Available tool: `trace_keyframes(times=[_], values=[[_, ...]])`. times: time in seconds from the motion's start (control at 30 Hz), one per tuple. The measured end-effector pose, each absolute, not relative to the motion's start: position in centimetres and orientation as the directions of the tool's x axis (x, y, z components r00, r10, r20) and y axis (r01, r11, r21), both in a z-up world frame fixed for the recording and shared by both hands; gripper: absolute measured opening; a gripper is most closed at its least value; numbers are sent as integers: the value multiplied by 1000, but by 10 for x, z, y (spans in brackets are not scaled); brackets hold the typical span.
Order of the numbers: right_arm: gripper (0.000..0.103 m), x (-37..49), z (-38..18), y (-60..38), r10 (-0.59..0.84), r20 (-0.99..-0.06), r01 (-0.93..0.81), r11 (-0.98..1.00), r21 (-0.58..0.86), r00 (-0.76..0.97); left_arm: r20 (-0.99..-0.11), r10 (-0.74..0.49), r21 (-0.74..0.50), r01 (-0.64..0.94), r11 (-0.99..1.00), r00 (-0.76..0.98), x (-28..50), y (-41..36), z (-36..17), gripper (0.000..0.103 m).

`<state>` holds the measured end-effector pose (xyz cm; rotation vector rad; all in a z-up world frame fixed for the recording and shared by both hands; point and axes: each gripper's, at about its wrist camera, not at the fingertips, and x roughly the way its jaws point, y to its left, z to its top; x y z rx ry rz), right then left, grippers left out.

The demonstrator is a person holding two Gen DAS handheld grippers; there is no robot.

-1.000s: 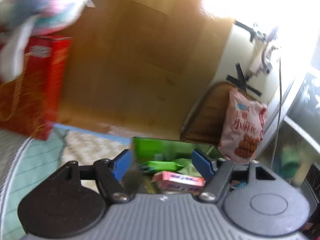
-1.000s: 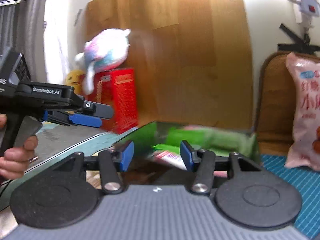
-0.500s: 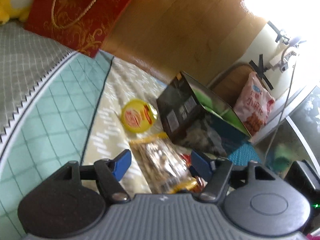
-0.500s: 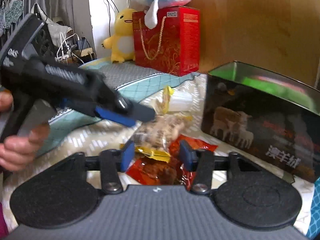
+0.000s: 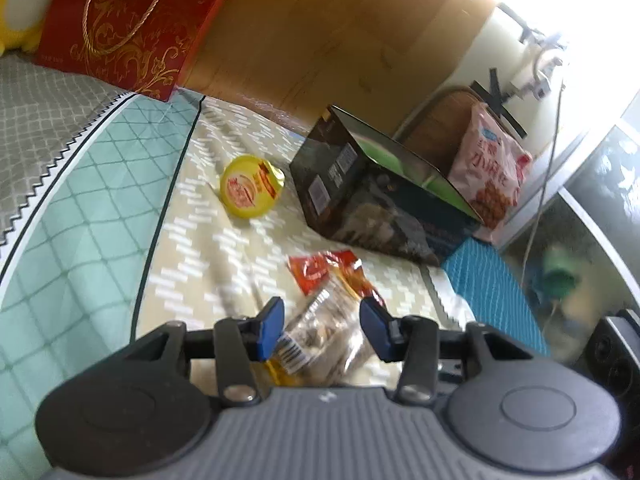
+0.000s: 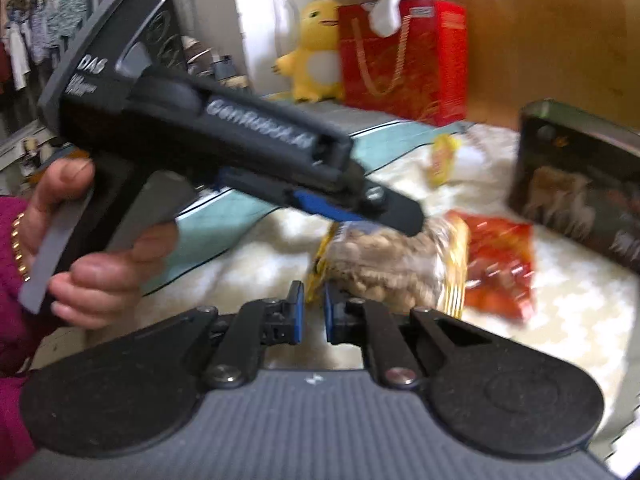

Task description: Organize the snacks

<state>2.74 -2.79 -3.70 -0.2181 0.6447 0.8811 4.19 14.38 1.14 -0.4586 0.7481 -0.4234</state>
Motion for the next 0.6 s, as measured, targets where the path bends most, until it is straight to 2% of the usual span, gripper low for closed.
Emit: trace_keyframes(times=[0.17,0.23,0.33,0.4,0.5,0.6], values=[[18,21,-31,-27,680,-589,-789,604,112,437,-541,-516,-529,209,823,664,28,145,15,42],[27,18,-23,-38,689,-561,-775,619,125,459,-533,-499,-526,194,828,683,24,150,19,43],[43,16,-14,-57,679,-516,-737,664,128,522,-535,-457,-504,165,848,711,16,158,25,49],[43,14,-13,-67,653,-508,-701,702,127,562,-560,-369,-414,136,900,742,8,158,31,53],[46,17,-18,-78,619,-516,-654,743,141,592,-600,-215,-244,80,966,770,0,148,33,53],[50,16,-24,-79,579,-535,-621,774,123,616,-617,-130,-149,47,988,776,-1,143,29,53]])
